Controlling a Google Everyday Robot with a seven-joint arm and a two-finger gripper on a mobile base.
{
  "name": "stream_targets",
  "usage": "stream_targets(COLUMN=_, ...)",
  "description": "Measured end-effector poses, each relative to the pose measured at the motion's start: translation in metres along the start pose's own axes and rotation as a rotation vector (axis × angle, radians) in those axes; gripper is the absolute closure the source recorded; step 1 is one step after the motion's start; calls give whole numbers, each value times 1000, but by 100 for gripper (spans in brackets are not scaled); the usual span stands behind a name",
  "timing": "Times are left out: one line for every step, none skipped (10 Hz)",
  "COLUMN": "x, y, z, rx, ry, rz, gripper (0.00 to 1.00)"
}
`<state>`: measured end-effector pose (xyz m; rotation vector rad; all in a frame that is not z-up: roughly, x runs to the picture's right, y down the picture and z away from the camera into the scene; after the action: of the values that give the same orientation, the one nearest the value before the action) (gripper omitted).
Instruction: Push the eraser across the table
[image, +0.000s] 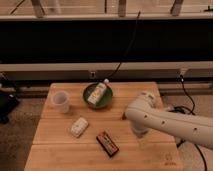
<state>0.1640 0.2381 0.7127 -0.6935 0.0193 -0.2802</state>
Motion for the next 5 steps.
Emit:
stream_targets(x=-3, y=0, z=2, rx=-3, ry=-1, rz=-5, gripper=20)
stream_targets(x=-6, y=-1, z=4, rx=-5, ry=-2, rz=-12, gripper=20)
stream_targets(x=-9, y=-1, z=5, rx=-9, ry=-2, rz=-18, gripper=20)
stream_targets(x=-10, y=-1, z=7, rx=-11, ry=-3, rz=-20, gripper=21)
stream_targets(x=-12, y=1, z=10, rx=-16, ry=-5, rz=-23, gripper=28)
